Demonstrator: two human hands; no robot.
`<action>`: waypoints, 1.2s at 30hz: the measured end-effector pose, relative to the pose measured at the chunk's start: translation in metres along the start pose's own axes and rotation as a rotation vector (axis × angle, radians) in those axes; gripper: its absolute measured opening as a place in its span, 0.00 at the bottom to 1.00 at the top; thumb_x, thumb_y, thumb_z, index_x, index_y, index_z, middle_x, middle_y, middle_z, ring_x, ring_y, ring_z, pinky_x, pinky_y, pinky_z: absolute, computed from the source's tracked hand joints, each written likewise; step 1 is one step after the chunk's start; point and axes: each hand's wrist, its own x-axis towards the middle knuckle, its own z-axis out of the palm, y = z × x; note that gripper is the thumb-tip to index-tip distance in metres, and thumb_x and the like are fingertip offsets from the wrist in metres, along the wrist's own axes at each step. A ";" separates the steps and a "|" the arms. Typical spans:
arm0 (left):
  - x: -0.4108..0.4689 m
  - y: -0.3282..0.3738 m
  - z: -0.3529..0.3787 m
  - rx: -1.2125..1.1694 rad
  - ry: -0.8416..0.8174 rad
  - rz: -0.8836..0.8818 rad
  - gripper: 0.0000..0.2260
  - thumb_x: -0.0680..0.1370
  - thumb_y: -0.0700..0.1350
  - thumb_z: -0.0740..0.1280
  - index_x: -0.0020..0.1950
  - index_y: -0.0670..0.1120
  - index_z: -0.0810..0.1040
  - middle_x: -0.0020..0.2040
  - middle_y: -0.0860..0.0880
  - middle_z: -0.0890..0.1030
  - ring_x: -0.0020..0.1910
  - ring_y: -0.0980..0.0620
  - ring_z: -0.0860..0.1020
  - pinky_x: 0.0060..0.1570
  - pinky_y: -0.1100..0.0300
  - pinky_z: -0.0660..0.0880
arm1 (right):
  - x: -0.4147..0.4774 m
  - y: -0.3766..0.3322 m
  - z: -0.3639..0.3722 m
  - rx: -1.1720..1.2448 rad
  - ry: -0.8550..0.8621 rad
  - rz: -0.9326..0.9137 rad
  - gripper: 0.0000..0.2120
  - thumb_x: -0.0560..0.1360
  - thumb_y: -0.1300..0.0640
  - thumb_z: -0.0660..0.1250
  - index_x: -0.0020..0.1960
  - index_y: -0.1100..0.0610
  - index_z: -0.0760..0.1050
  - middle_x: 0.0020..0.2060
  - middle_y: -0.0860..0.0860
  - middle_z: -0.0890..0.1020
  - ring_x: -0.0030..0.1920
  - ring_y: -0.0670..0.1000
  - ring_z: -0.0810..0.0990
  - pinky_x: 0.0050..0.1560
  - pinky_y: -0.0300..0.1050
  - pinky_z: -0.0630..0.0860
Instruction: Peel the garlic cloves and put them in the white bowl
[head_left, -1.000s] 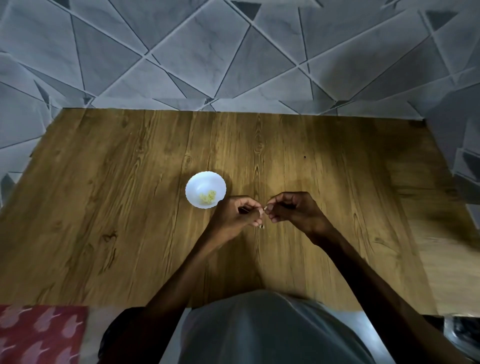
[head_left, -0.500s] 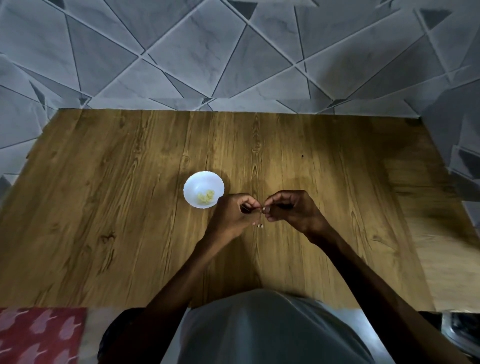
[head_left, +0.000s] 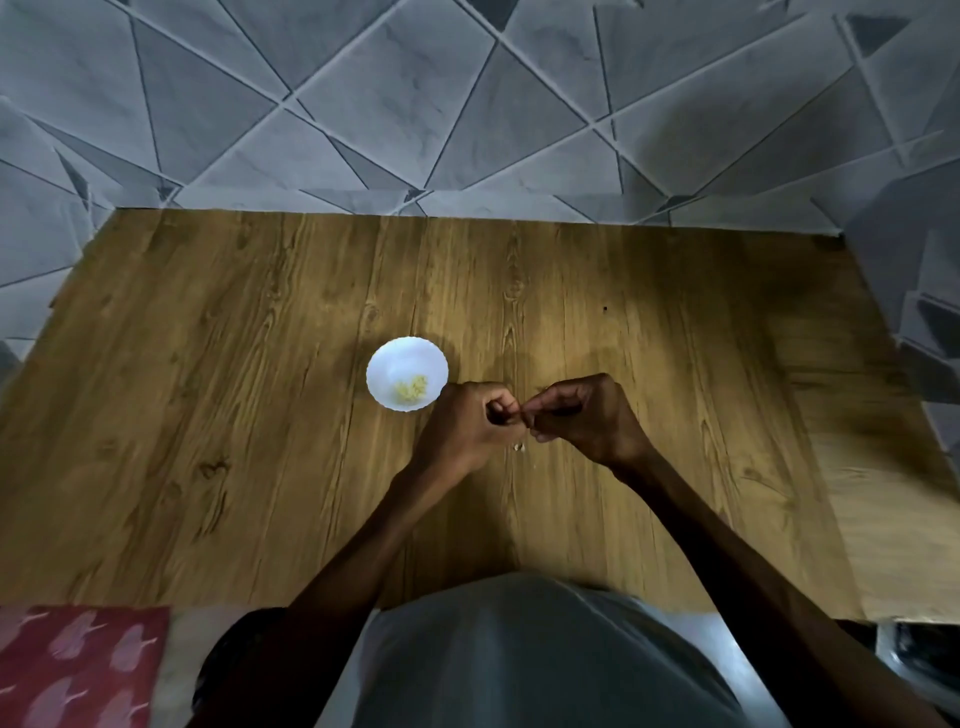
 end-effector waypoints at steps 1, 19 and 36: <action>0.000 -0.001 0.000 0.008 -0.006 -0.005 0.02 0.70 0.43 0.73 0.41 0.47 0.82 0.33 0.54 0.82 0.33 0.57 0.80 0.35 0.56 0.76 | 0.000 0.000 0.000 -0.003 0.003 0.000 0.06 0.72 0.66 0.74 0.49 0.62 0.84 0.39 0.54 0.86 0.38 0.53 0.86 0.43 0.49 0.84; -0.010 -0.017 0.011 -0.589 -0.160 -0.405 0.09 0.81 0.41 0.62 0.45 0.42 0.79 0.34 0.49 0.79 0.33 0.54 0.77 0.33 0.62 0.70 | -0.009 0.006 0.000 0.314 -0.070 0.090 0.09 0.74 0.67 0.71 0.54 0.66 0.80 0.45 0.60 0.85 0.45 0.57 0.85 0.45 0.44 0.81; -0.007 -0.017 0.013 -0.491 -0.038 -0.181 0.03 0.78 0.41 0.70 0.49 0.43 0.83 0.40 0.44 0.85 0.38 0.47 0.84 0.38 0.59 0.79 | -0.006 0.011 0.007 -0.214 0.084 -0.045 0.03 0.74 0.61 0.73 0.47 0.57 0.84 0.38 0.46 0.85 0.38 0.42 0.83 0.40 0.34 0.79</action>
